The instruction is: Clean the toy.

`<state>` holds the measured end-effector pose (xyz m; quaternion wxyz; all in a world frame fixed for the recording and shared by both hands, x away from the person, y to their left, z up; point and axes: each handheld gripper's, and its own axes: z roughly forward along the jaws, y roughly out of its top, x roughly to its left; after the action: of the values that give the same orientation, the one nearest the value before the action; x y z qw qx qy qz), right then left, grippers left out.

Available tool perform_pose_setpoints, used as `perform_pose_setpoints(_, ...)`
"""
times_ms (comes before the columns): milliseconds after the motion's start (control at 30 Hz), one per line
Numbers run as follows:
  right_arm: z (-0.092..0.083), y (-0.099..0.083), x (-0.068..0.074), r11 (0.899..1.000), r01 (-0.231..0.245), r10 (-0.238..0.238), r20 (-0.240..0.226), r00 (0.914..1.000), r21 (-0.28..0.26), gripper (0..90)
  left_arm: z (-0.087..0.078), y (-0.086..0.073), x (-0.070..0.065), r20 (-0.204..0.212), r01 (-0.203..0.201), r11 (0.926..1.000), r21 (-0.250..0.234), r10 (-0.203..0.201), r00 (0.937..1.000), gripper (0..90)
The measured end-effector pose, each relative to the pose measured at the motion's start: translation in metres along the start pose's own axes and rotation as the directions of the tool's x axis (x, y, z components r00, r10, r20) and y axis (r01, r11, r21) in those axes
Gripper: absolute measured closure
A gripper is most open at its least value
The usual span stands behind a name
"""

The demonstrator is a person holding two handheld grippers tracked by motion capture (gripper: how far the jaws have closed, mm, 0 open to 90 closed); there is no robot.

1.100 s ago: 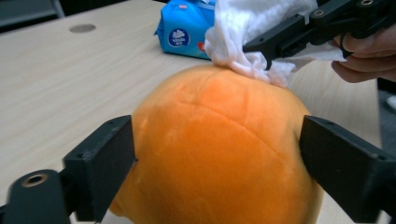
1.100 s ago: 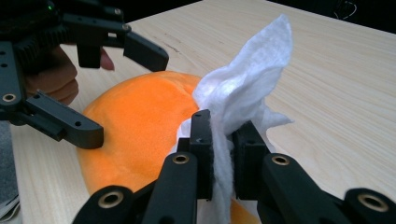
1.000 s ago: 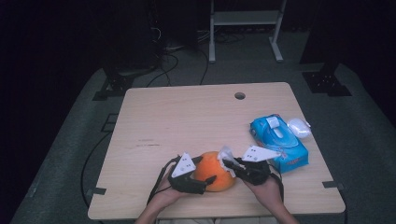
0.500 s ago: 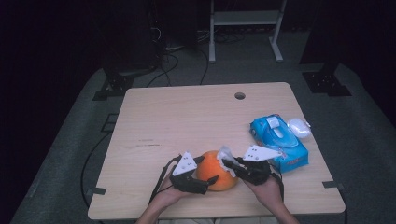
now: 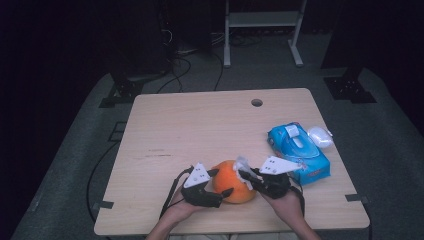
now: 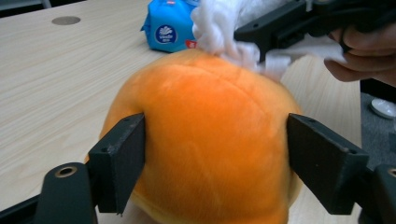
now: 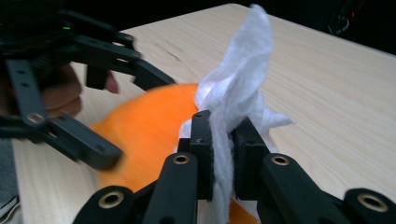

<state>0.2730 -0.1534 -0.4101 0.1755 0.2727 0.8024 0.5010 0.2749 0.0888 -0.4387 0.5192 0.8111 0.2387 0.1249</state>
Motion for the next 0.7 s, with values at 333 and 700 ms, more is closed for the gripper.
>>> perform_pose_setpoints(333, -0.005, -0.003, -0.012, 1.000, 0.000, 0.000, -0.020, 0.9998, 0.004, 80.1, 0.001, -0.002, -0.003, 0.027, -0.015, 0.9999, 0.001, 0.015, 0.9995, 16.6)
perform_pose_setpoints(700, -0.008, 0.006, 0.000, 0.999, -0.014, 0.010, -0.082, 0.9966, -0.047, 80.1, 0.006, 0.000, -0.008, 0.030, -0.009, 1.0000, 0.004, 0.009, 0.9995, 24.1)
